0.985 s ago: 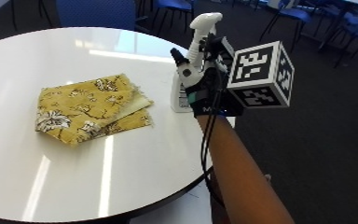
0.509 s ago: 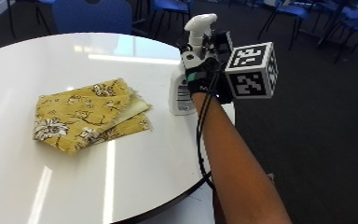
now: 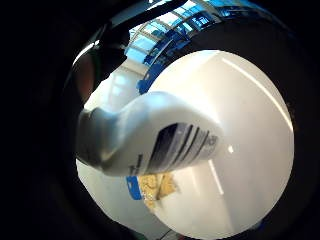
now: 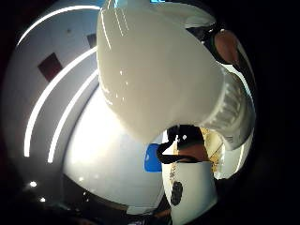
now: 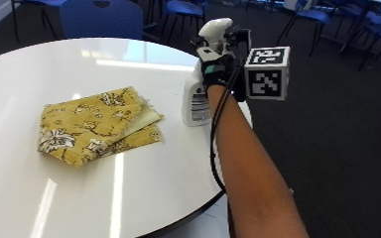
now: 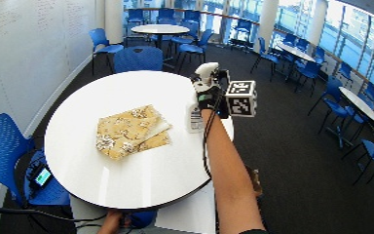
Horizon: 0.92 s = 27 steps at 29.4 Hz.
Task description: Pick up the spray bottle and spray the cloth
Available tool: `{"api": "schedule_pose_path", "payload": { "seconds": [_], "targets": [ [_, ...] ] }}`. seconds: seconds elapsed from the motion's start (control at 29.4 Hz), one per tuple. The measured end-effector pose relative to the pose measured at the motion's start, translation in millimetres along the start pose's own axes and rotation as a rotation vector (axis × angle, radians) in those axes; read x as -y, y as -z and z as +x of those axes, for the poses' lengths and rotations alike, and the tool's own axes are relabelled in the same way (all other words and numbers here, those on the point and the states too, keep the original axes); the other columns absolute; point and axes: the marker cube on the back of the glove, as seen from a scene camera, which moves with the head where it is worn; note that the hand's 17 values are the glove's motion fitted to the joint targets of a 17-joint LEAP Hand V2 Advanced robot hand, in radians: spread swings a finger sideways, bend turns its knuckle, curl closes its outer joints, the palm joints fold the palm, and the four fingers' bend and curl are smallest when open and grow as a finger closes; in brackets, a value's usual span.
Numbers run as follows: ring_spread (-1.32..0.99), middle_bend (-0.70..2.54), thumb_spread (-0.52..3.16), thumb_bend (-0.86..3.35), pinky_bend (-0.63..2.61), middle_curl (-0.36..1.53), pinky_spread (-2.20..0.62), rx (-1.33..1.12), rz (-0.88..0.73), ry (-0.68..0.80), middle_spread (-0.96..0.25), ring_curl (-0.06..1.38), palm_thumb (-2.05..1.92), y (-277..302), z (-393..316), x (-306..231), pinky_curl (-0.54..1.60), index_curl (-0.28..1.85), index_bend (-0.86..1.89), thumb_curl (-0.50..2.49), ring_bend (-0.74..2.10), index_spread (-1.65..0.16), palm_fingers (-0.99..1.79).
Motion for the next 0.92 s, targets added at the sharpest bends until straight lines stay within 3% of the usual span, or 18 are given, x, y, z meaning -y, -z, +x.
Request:
{"api": "schedule_pose_path", "payload": {
  "seconds": [0.24, 0.44, 0.92],
  "targets": [
    [-0.13, 0.41, 0.98, -0.01, 0.08, 0.42, 0.08, 0.039, 0.018, -0.004, -0.14, 0.37, 0.88, -5.1, 5.3, 9.4, 0.15, 0.36, 0.17, 0.40, 0.52, -0.34, 1.13],
    [-0.18, 0.43, 0.93, -0.02, 0.30, 0.45, -0.10, 0.046, 0.074, 0.044, -0.17, 0.43, 0.89, -4.7, 0.7, 15.8, 0.25, 0.39, 0.15, 0.43, 0.58, -0.31, 1.31],
    [-0.21, 0.60, 0.71, -0.03, 0.49, 0.52, -0.29, 0.044, 0.275, 0.234, -0.21, 0.47, 0.94, 3.9, -36.3, 34.5, 0.36, 0.40, 0.17, 0.54, 0.69, -0.29, 1.41]
  ]
}}
